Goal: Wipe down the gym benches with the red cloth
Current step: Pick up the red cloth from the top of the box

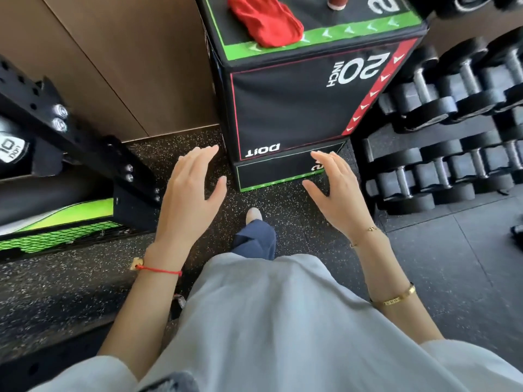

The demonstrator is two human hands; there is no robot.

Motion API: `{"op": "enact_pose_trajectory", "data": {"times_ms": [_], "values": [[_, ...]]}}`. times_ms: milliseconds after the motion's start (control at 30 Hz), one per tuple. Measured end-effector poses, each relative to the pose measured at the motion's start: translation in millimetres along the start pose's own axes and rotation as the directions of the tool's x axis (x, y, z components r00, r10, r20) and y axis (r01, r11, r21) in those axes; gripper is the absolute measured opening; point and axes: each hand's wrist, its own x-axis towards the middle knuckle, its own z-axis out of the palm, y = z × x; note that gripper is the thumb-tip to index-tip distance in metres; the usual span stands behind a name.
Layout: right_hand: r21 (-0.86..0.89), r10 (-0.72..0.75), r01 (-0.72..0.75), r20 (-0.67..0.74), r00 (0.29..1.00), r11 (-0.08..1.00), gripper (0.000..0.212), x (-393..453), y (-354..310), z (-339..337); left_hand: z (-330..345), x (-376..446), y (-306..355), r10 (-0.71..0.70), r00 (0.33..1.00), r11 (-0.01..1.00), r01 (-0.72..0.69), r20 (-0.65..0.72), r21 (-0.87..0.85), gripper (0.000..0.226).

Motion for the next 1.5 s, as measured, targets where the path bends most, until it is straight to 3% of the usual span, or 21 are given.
{"op": "enact_pose_trajectory", "data": {"times_ms": [300,667,1033,1267,1500], "values": [[-0.011,-0.048,0.048,-0.008,0.999,0.999,0.052,200,-5,-14,4,184,-13,0.008,1.0,1.0,-0.008,-0.009,0.03,0.049],[0.025,-0.079,0.08,-0.01,0.997,0.997,0.05,334,5,-9,21,307,-28,-0.004,1.0,0.999,0.004,0.013,0.05,0.049],[-0.04,-0.088,0.093,0.112,0.99,0.995,0.059,457,31,-11,80,388,-27,-0.09,0.993,0.992,0.095,-0.075,0.078,0.043],[-0.106,-0.047,0.077,0.254,0.966,0.991,0.082,501,31,12,116,406,-35,-0.19,0.98,0.966,0.197,-0.054,0.167,0.042],[-0.085,-0.106,0.127,0.215,0.971,0.988,0.082,510,28,19,128,405,-35,-0.195,0.975,0.962,0.211,-0.107,0.172,0.043]]}}
